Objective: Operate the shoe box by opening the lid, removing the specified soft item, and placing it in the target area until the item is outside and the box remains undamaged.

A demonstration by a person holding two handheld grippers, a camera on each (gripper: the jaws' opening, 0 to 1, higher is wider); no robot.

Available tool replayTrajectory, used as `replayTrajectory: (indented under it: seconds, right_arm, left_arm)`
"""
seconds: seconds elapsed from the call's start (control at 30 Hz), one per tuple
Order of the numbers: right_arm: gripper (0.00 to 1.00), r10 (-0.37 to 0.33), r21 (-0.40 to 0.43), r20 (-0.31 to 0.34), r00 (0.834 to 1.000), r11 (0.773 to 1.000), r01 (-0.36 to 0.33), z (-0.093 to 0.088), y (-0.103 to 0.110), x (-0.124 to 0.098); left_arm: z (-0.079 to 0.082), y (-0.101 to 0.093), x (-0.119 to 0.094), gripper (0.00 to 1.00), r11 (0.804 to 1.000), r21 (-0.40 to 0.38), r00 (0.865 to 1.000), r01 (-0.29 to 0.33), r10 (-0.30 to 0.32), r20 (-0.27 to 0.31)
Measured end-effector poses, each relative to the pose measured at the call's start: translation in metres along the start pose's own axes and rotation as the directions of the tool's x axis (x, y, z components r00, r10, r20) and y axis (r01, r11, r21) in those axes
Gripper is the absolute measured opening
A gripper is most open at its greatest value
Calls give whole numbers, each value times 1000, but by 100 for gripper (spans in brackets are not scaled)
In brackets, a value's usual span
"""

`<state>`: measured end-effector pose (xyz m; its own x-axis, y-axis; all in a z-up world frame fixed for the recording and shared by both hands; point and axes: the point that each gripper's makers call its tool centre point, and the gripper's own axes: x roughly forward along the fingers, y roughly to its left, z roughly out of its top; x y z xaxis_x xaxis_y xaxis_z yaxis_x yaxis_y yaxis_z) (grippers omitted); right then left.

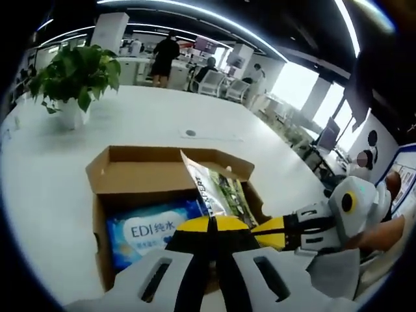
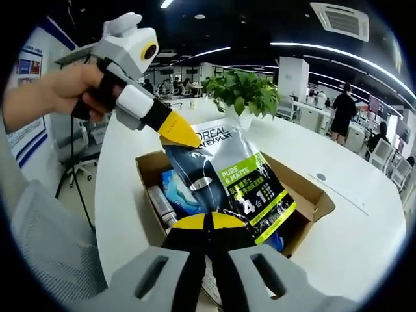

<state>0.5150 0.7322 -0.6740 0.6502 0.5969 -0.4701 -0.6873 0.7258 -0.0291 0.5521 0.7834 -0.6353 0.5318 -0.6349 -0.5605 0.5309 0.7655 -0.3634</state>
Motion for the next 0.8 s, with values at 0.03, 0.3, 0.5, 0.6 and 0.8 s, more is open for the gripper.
replayTrajectory:
  seconds: [0.03,0.3,0.5,0.6,0.8]
  right_arm:
    - [0,-1,1,1,1000,1000,1,1,-1,-1]
    - [0,-15,-4,-2,1000,1000,15,2,-8,-17]
    - [0,-31,0,-20,999,1000,31,-4,-18,-30]
    - [0,-38,-4,-29,999,999,38,-8,-22,-36]
    - [0,-59,-17,-50,997,998,59,-16,-31,-50]
  left_arm:
    - [1,-1,0,0,1000,-1,1000,2,-2,2]
    - [5,-15,3,0,1000,10,1000,28,-28,9]
    - [5,-29,12,0,998,18,999,54,-54,4]
    - [4,-37,18,0,997,27,998,69,-69,-3]
    - [-1,-51,29,0,995,50,996,85,-84,-19]
